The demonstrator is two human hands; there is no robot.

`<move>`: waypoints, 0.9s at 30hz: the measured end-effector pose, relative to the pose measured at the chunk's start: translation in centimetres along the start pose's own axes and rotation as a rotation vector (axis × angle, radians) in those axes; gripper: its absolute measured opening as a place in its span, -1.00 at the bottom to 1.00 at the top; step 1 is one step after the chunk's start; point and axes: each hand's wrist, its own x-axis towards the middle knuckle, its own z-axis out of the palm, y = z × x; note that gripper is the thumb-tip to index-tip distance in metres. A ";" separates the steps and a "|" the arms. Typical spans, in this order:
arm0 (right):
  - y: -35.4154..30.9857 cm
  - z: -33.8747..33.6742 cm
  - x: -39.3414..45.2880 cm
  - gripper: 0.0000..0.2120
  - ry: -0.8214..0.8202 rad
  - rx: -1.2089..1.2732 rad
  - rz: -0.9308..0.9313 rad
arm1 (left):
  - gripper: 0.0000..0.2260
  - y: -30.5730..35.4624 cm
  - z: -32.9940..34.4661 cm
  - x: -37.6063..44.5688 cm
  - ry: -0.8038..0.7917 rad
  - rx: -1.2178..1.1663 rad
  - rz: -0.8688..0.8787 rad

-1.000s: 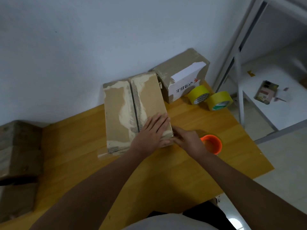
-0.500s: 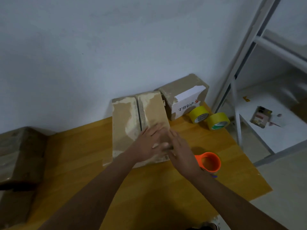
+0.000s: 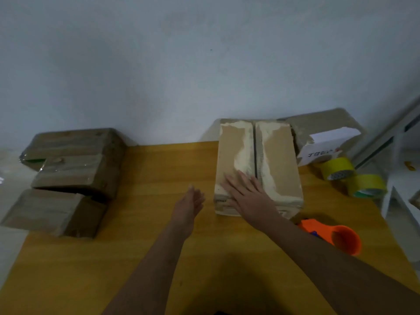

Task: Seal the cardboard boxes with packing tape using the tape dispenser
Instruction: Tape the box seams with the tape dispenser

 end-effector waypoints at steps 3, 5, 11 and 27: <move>0.1 0.7 0.1 -0.47 -0.021 -0.041 0.027 | -0.61 -0.2 -0.3 -0.3 -0.108 -0.024 0.007; -0.1 0.7 0.2 -0.47 -0.044 -0.062 0.039 | -0.74 -0.2 -0.7 -0.3 -0.133 0.024 0.027; -0.3 0.5 0.3 -0.45 -0.064 -0.050 0.052 | -0.86 0.1 -0.7 -1.3 -0.156 0.053 0.148; -0.1 0.6 0.1 -0.47 -0.039 -0.036 0.035 | -0.86 -1.9 1.9 -0.4 0.094 0.121 0.285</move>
